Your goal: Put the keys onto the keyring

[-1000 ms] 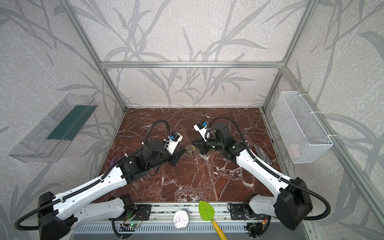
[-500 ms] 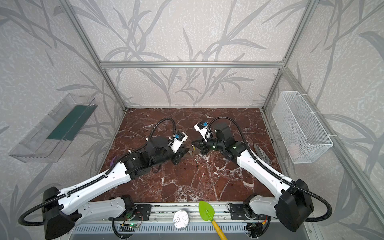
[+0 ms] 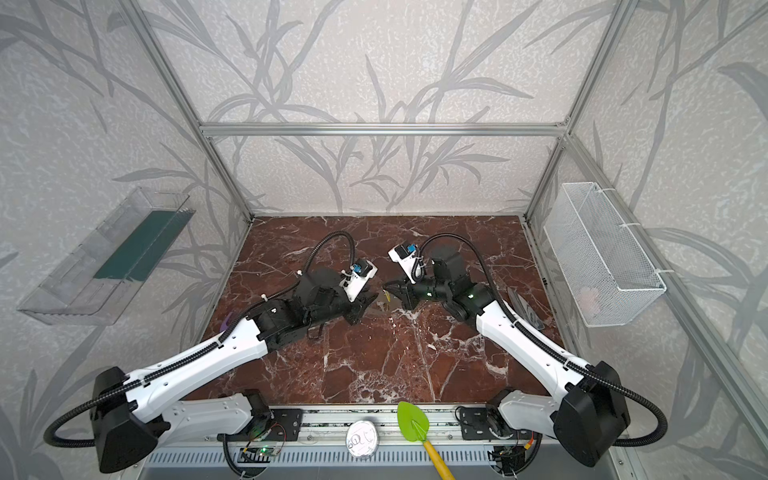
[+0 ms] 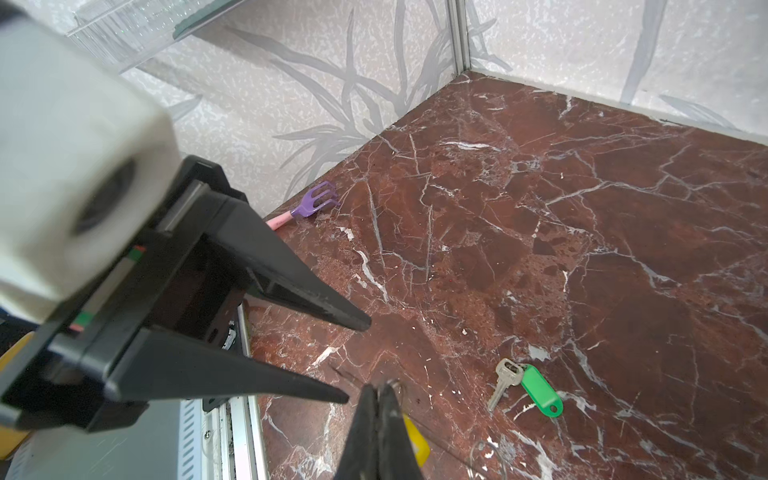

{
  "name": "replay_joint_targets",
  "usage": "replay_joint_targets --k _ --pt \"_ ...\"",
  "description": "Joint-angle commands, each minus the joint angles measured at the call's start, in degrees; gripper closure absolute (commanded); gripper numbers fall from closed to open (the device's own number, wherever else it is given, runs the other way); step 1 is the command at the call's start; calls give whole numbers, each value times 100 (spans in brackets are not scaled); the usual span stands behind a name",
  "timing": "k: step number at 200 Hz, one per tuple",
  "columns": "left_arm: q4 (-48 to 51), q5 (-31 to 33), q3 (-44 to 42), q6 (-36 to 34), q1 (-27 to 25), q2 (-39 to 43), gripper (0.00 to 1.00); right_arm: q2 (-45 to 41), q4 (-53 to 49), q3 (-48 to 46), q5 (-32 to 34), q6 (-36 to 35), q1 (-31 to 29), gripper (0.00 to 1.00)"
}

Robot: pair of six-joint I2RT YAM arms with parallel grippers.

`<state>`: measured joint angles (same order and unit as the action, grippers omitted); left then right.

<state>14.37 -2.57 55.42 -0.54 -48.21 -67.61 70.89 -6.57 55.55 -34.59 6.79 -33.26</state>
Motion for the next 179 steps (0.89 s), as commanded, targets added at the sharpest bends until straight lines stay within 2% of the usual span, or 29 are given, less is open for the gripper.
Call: replay_joint_targets --k 1,39,81,102,128,179 --pt "93 -199 213 -122 28 -100 67 -159 52 149 -115 -57 2 100" --pt "41 -343 222 -131 39 -235 71 -163 60 140 -132 -50 -10 100" --pt "-81 -367 191 -154 69 -247 91 -182 51 132 -171 -49 -26 100" --pt "-127 -399 168 -158 90 -242 96 -198 53 123 -180 -47 -25 100" --pt "-177 -454 105 -208 101 -195 100 -229 46 96 -197 -59 -24 100" --pt "-343 -712 -142 -467 127 58 100 -268 -42 95 -256 -114 -27 100"
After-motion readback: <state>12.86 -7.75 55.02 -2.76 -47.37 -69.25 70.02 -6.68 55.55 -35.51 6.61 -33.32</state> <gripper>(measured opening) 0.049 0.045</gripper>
